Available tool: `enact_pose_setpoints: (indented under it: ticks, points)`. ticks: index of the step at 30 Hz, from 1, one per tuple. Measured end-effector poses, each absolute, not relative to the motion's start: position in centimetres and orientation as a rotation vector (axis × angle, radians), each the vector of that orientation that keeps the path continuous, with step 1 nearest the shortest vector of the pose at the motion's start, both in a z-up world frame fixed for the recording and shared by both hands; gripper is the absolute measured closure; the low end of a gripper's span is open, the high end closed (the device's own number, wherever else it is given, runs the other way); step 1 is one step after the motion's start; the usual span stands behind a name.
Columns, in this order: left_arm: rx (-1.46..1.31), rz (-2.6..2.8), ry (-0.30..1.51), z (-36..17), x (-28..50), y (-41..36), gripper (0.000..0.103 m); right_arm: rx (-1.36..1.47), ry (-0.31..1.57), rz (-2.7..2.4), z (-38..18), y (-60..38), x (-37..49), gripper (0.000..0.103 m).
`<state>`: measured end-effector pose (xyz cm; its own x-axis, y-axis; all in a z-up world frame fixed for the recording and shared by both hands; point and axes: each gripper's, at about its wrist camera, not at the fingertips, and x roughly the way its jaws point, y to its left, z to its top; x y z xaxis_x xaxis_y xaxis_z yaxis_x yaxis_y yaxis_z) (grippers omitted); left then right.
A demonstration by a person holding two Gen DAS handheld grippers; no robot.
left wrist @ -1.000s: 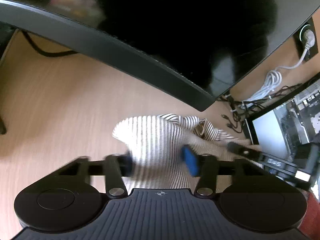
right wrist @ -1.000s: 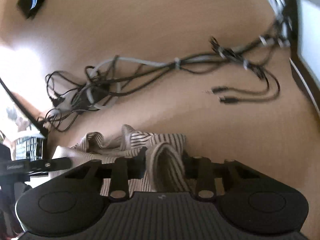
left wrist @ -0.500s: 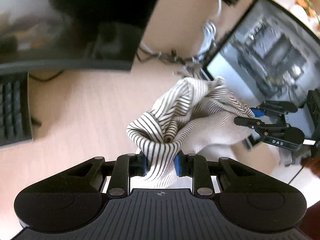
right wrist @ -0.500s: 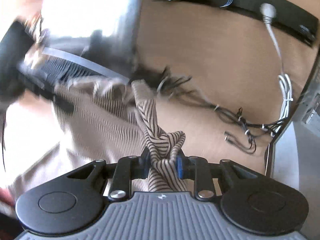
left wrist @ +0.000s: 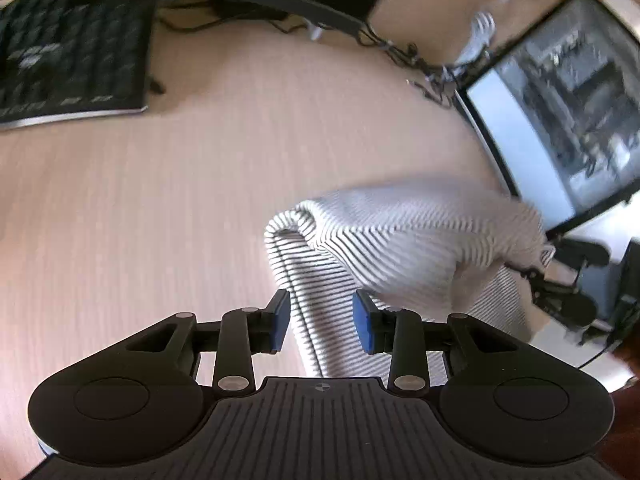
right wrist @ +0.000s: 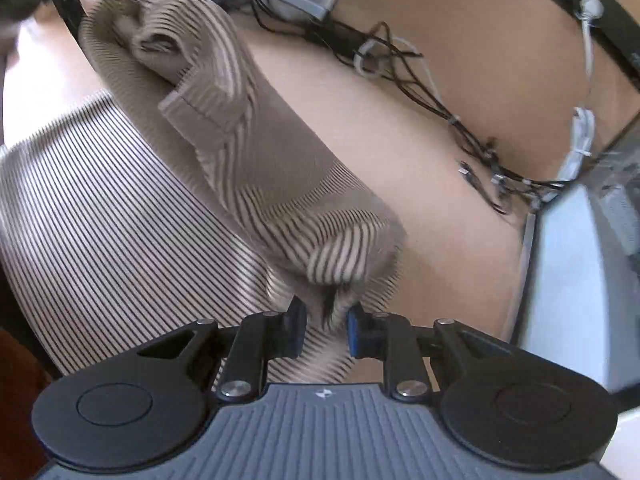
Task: Fold clothes
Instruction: 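Fold the held shirt edge over the body with both grippers and lower it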
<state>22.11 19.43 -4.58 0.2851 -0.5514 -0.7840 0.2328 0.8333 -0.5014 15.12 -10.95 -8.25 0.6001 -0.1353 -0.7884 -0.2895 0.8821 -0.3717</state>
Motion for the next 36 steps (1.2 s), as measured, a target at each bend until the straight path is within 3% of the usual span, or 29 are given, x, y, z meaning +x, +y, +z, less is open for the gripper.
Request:
enact_pose_setpoints:
  ticks: [2, 4, 9, 12, 14, 19, 28, 31, 33, 35, 36]
  points:
    - [-0.406, -0.556, 1.153, -3.8, 21.8, 20.8, 0.043, -0.4, 0.956, 0.04, -7.2, -12.9, 14.6, 0.084]
    - [-0.487, -0.566, 1.125, -3.1, 21.3, 21.9, 0.032, -0.171, 0.958, 0.009, -5.3, -15.6, 13.8, 0.082]
    - [-0.697, -0.532, 1.129, -3.8, 22.0, 22.4, 0.025, 0.37, 0.867, -0.045, -2.3, -20.4, 13.2, 0.046]
    - [-0.825, -0.521, 1.105, -4.0, 23.0, 22.9, 0.021, 0.481, 0.848, -0.028, -2.8, -20.8, 14.9, 0.046]
    - [-0.86, -0.52, 1.048, -3.1, 23.0, 24.0, 0.009, 0.491, 0.857, -0.009, -3.4, -20.4, 16.2, 0.045]
    - [-0.875, -0.487, 0.995, -1.3, 23.3, 24.6, 0.006, 0.51, 0.903, 0.018, -6.1, -19.2, 18.7, 0.04]
    - [-0.899, -0.525, 1.277, -7.9, 26.3, 16.9, 0.005, 0.662, 1.025, 0.035, -10.9, -18.6, 20.2, 0.031]
    - [-0.896, -0.524, 1.291, -9.3, 27.1, 15.9, 0.01, 0.59, 1.028, 0.081, -10.9, -17.1, 21.1, 0.049]
    - [-0.876, -0.525, 1.256, -8.6, 28.1, 15.8, 0.022, 0.508, 1.026, 0.094, -10.7, -15.9, 22.2, 0.065]
    - [-0.856, -0.526, 1.221, -7.8, 29.1, 15.7, 0.04, 0.464, 1.0, 0.098, -10.3, -15.7, 23.8, 0.071]
    - [-0.846, -0.527, 1.203, -7.5, 29.6, 15.7, 0.044, 0.445, 0.987, 0.1, -10.1, -15.7, 24.7, 0.076]
